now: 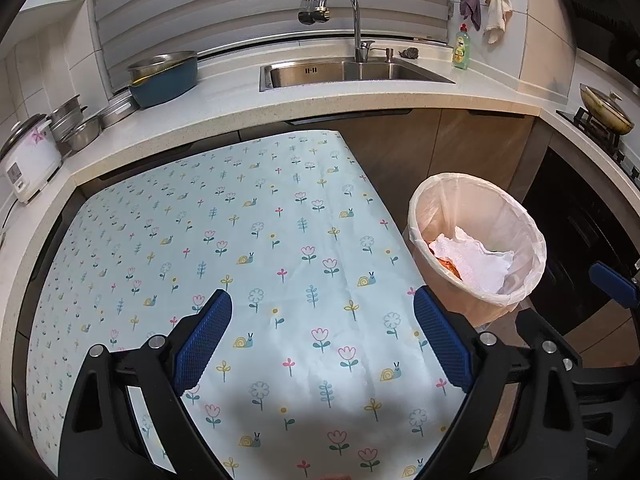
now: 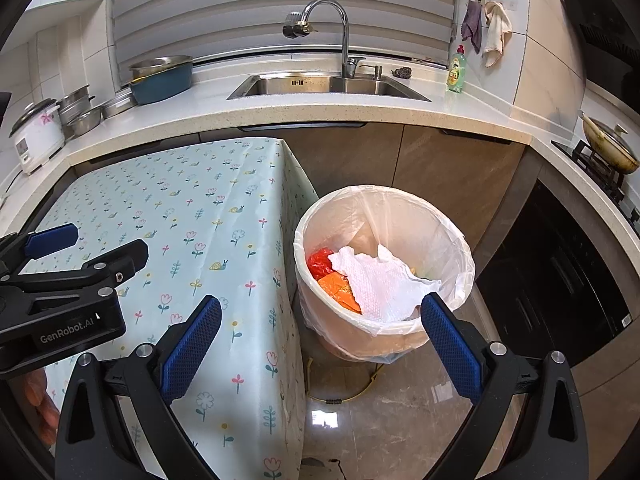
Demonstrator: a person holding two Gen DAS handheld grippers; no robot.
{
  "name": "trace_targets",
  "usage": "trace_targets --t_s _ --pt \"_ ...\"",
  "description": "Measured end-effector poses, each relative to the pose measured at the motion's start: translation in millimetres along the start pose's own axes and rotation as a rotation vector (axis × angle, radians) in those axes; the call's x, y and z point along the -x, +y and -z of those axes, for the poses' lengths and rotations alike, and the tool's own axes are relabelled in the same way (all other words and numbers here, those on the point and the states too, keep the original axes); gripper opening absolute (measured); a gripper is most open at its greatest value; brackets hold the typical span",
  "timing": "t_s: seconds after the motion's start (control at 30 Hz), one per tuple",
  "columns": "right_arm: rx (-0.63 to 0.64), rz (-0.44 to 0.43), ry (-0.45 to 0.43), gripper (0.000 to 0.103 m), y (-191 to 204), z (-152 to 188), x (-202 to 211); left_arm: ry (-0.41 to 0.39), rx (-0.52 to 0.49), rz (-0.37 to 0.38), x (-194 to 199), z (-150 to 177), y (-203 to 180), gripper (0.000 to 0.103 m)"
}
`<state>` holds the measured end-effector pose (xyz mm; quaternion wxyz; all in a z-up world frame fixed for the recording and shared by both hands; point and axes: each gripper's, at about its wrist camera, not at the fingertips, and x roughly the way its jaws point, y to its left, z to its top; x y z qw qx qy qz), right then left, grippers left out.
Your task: Collect trash
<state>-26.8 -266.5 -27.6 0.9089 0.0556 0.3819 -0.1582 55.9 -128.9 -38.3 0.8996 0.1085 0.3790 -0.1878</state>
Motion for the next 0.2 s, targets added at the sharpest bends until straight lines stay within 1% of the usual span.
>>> trace_targets --t_s 0.2 --pt "-0.002 -0.002 -0.007 0.096 0.6 -0.9 1.1 0.002 0.008 0.002 -0.5 -0.1 4.4 0.088"
